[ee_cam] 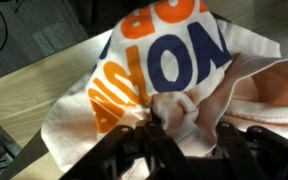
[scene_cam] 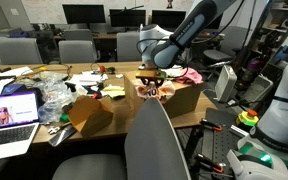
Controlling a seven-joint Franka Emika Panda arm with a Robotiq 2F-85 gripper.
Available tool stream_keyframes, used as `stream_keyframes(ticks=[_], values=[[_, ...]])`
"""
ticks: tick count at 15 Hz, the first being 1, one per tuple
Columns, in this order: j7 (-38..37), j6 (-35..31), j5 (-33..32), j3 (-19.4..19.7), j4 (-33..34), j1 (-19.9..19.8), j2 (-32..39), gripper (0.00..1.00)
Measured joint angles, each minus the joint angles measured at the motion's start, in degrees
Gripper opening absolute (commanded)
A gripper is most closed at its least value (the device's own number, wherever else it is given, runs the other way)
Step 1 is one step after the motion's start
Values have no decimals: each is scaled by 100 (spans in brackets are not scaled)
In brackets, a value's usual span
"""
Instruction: Place the peach t-shirt on the backrest of the grey chair
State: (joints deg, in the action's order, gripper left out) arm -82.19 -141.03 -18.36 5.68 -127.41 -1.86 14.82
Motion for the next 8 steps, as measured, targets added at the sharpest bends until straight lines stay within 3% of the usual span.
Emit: stream_keyframes(ticks=[1, 2, 8], values=[[10, 0, 33, 0, 6, 6, -2, 3], [32, 0, 92, 0, 7, 8, -10, 1], [362, 56, 508, -5, -123, 28, -340, 5]])
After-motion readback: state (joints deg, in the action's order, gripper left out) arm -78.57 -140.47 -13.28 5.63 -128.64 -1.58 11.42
